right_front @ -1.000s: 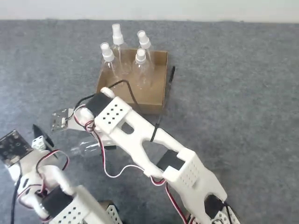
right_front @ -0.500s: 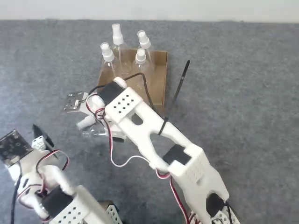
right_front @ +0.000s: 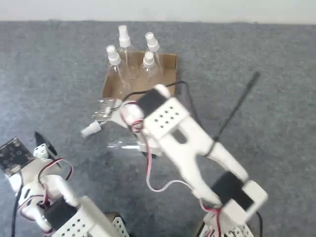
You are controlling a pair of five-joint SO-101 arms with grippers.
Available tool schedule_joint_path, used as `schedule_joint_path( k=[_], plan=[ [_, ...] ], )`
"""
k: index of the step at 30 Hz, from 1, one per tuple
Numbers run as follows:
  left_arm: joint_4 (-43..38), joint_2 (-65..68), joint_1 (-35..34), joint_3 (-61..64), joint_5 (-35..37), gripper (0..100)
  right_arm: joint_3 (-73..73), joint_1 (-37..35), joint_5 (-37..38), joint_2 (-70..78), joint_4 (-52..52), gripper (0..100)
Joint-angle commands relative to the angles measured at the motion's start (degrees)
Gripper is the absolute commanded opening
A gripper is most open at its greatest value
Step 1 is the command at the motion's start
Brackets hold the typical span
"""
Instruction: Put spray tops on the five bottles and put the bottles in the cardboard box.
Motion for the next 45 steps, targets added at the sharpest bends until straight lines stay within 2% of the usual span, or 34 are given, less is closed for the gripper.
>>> schedule_joint_path(
  k=[1,13,23,26,30,36,42,45],
  plan=[
    [-1.23,-1.05,-0.09,-3.21,-0.26,21,6.95,6.55,-0.70,-12.18,2.15,3.5],
    [-4.84,-1.05,-0.09,-0.75,-0.26,21,31.21,26.86,-0.62,-28.26,-9.45,3.5],
    [-4.66,-1.05,-0.09,-0.75,-0.26,21,37.54,40.48,-0.97,-28.88,-12.79,3.6],
    [-5.01,-1.05,-0.09,-0.13,-0.26,21,37.80,44.00,-5.27,-27.21,-13.32,3.7],
    [-6.24,-1.05,-0.09,0.13,-0.26,21,37.80,46.37,-11.08,-24.31,-14.99,3.8],
    [-6.33,-1.05,-0.09,0.13,-0.18,21,37.80,46.29,-16.44,-18.86,-17.71,4.5],
    [-6.33,-1.05,-0.09,0.57,-0.18,21,37.80,46.20,-16.18,-13.85,-19.30,19.4],
    [-6.51,-1.05,-0.09,0.84,-0.18,21,37.54,45.93,-15.91,-13.41,-19.30,23.3]
  ],
)
